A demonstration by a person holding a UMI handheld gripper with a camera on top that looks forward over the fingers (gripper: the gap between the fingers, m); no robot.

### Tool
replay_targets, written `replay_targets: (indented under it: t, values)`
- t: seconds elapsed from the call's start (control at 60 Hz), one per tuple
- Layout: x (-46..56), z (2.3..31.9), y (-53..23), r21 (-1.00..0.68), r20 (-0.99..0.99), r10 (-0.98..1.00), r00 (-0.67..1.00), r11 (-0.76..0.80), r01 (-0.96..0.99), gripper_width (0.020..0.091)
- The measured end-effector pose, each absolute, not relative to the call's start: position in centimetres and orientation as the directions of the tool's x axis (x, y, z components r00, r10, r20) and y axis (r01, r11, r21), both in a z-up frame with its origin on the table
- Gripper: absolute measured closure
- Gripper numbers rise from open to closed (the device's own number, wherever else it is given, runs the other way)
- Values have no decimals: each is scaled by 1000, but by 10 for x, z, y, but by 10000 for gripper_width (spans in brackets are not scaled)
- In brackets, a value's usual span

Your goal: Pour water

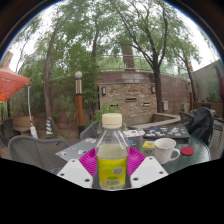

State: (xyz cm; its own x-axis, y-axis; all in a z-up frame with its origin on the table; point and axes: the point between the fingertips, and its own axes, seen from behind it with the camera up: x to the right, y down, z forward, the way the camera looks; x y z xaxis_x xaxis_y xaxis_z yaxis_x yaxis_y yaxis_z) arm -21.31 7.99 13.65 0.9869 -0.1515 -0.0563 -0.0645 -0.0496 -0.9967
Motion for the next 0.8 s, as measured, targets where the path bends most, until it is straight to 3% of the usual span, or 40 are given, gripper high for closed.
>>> replay_targets:
  t: [0.083, 0.15, 0.217, 0.3, 0.4, 0.5, 0.583, 0.7, 0.8]
  values:
    - [-200, 190, 94, -954, -301, -61, 952, 22, -300, 727]
    - [-178, 208, 115, -839, -543, 15, 840, 34, -543, 728]
    - [-160, 208, 134, -628, -774, 91, 626, 17, -778, 731]
    - [-130, 206, 148, -227, -965, 157, 212, -82, -970, 731]
    - [-104, 195, 156, 203, -960, 149, -238, -215, -955, 731]
    - [-103, 187, 161, 411, -884, 108, -454, -280, -867, 732]
    - [-99, 176, 166, 493, -841, 83, -535, -293, -819, 731]
    - [-97, 187, 167, 564, -786, 85, -613, -306, -767, 732]
    - [-95, 187, 168, 549, -801, 82, -593, -295, -782, 731]
